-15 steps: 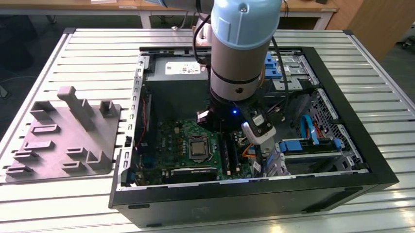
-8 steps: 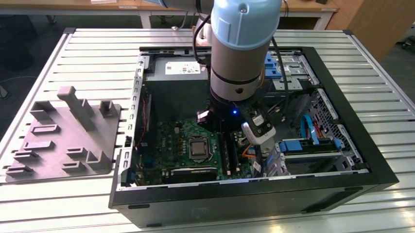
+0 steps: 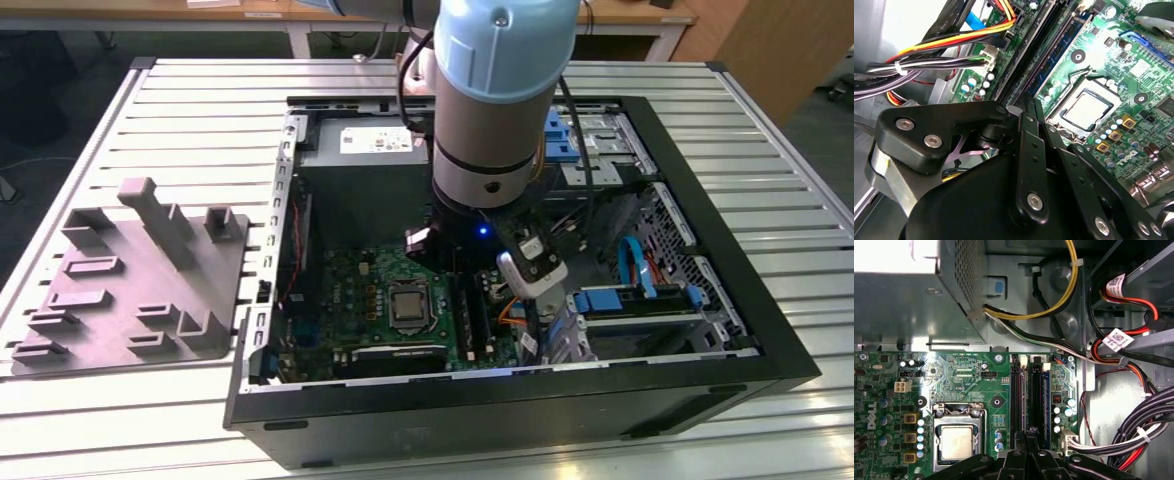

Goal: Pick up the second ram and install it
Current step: 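Insert the second ram into the second slot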

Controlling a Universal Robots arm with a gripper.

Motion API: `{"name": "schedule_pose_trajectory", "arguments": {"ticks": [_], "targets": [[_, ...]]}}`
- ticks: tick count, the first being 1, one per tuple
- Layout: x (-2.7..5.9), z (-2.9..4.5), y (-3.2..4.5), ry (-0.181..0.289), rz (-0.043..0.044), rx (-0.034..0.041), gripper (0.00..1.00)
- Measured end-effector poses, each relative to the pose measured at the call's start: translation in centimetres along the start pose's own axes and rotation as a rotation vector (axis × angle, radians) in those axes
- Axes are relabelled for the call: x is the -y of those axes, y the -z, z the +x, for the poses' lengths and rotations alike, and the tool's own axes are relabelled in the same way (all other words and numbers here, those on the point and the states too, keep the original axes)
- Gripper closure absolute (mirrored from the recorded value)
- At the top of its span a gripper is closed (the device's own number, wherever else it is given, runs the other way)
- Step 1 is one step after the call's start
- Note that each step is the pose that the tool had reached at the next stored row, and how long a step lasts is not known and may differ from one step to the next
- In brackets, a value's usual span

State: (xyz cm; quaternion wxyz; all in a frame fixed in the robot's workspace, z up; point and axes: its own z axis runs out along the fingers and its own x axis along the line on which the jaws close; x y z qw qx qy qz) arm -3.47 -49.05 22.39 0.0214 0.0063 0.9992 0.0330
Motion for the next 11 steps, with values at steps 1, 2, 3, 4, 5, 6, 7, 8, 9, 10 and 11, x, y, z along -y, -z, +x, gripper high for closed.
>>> {"name": "schedule_pose_trajectory", "arguments": {"ticks": [1, 2, 3, 4, 5, 6, 7, 8, 9, 10, 11], "targets": [[0.0, 0.0, 0.0, 0.0, 0.0001, 0.0, 0.89], [0.0, 0.0, 0.0, 0.0, 0.0001, 0.0, 0.89], [0.0, 0.0, 0.0, -0.001, 0.0001, 0.0001, 0.89], [0.01, 0.0, -0.02, -0.001, 0.0, 0.0001, 0.89], [0.02, 0.0, -0.03, -0.002, 0.0001, 0.0001, 0.89], [0.02, 0.0, -0.03, -0.003, 0.0003, 0.0001, 0.89], [0.02, 0.0, -0.05, -0.003, 0.0002, 0.0001, 0.89], [0.02, 0.0, -0.06, -0.003, 0.0003, 0.0002, 0.89], [0.02, 0.0, -0.08, -0.004, 0.0002, 0.0002, 0.89], [0.02, 0.0, -0.1, -0.004, 0.0002, 0.0002, 0.89], [0.02, 0.0, -0.11, -0.004, 0.0003, 0.0002, 0.89]]}}
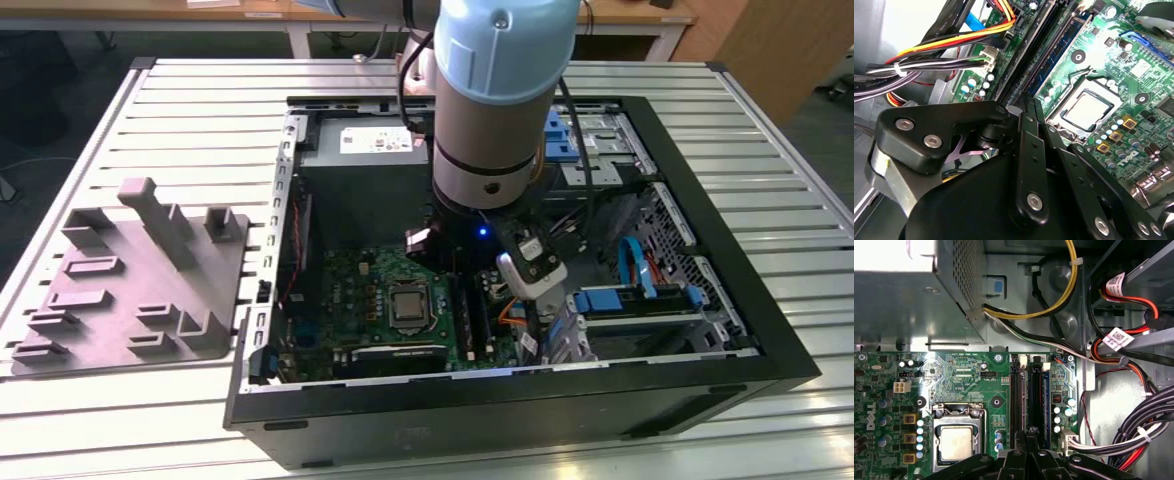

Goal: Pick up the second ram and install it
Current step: 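Insert the second ram into the second slot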

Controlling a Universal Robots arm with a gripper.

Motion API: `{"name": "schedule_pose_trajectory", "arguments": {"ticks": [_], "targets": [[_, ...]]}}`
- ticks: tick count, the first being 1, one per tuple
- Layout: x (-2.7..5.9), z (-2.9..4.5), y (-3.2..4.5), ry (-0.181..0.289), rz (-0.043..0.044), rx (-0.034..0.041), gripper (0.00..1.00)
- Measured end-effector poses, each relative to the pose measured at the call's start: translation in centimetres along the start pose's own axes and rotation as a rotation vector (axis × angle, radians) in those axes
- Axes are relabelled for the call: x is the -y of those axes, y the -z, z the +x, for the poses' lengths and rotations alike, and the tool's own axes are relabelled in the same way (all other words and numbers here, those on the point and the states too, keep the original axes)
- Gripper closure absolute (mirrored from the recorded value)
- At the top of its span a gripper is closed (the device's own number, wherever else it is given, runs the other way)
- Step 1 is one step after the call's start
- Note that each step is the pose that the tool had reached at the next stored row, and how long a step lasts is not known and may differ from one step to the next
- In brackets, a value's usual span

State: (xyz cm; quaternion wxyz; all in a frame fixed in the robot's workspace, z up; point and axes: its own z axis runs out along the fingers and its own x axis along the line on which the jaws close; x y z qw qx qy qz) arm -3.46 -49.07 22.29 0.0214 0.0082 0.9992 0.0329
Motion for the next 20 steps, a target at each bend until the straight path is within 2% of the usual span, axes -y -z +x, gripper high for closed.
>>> {"name": "schedule_pose_trajectory", "arguments": {"ticks": [20], "targets": [[0.02, 0.01, -0.31, 0.0, -0.0002, 0.0, 0.89]]}}
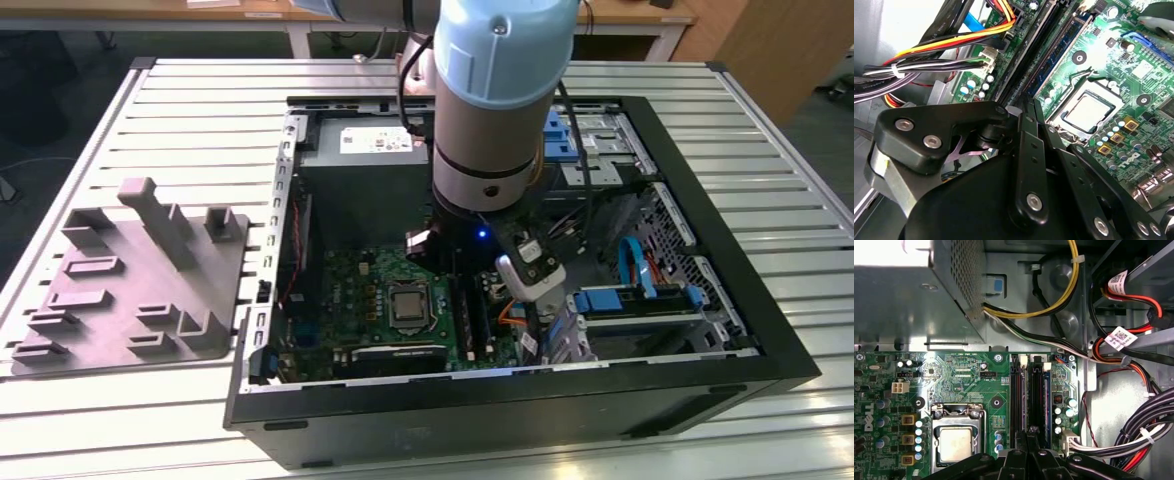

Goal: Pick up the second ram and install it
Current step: 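Insert the second ram into the second slot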

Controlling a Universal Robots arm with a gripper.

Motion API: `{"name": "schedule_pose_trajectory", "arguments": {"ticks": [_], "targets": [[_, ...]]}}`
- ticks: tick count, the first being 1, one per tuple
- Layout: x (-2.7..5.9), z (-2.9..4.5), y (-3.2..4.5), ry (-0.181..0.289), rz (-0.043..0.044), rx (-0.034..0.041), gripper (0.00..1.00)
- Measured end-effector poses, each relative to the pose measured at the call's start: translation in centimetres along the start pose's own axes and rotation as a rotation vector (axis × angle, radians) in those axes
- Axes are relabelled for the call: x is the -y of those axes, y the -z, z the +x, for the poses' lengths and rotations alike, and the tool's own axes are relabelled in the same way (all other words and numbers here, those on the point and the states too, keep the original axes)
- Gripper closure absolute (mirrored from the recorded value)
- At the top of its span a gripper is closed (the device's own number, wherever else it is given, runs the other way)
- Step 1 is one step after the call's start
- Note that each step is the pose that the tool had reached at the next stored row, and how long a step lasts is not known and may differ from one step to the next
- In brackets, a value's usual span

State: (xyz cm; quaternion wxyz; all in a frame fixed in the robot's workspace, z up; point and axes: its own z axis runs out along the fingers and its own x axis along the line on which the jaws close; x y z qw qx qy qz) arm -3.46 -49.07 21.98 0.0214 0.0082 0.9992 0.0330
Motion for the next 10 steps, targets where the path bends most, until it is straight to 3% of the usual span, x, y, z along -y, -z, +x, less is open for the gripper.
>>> {"name": "schedule_pose_trajectory", "arguments": {"ticks": [10], "targets": [[0.02, 0.02, -0.36, 0.0, -0.0002, 0.0, 0.89]]}}
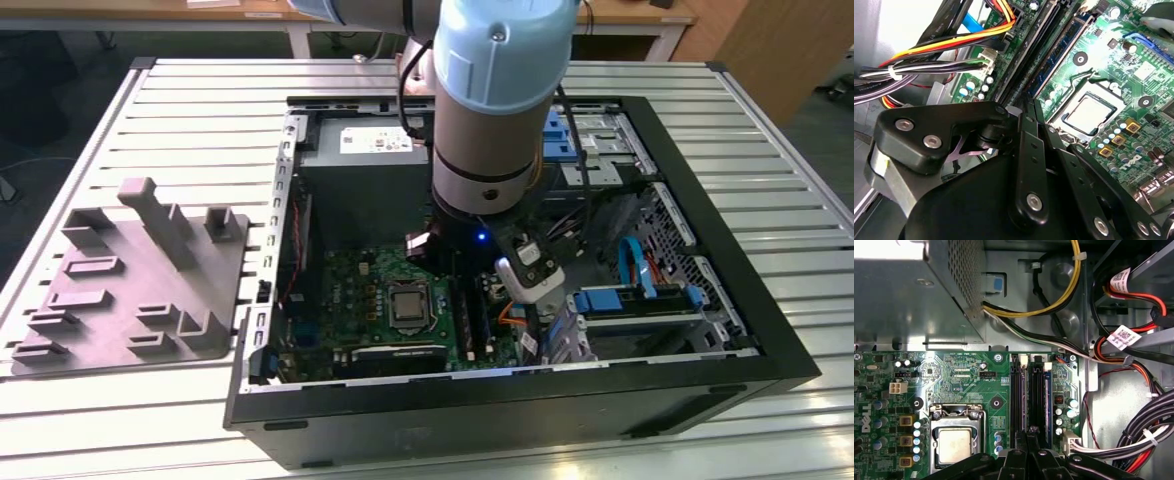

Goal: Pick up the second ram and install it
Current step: 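Insert the second ram into the second slot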

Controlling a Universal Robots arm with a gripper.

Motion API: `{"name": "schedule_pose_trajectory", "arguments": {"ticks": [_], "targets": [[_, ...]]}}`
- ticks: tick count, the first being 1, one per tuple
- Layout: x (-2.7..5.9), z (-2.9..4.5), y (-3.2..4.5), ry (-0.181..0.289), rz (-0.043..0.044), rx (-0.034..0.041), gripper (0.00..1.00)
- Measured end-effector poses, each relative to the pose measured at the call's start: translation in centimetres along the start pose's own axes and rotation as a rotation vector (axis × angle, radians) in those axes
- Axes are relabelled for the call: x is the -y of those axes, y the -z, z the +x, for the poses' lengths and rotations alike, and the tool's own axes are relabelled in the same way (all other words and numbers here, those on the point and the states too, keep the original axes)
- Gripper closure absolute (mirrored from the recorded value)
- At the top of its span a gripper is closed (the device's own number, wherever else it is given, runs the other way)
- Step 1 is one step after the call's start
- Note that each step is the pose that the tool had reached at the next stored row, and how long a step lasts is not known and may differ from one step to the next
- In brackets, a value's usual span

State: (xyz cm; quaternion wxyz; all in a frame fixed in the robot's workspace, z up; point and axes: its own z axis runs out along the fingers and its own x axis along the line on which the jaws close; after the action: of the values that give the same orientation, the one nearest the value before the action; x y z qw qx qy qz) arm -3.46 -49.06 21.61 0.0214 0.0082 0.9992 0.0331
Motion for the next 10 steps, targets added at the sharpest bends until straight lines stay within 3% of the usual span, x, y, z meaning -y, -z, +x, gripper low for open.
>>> {"name": "schedule_pose_trajectory", "arguments": {"ticks": [10], "targets": [[0.01, 0.0, -0.09, 0.0, 0.0001, 0.0, 0.89]]}}
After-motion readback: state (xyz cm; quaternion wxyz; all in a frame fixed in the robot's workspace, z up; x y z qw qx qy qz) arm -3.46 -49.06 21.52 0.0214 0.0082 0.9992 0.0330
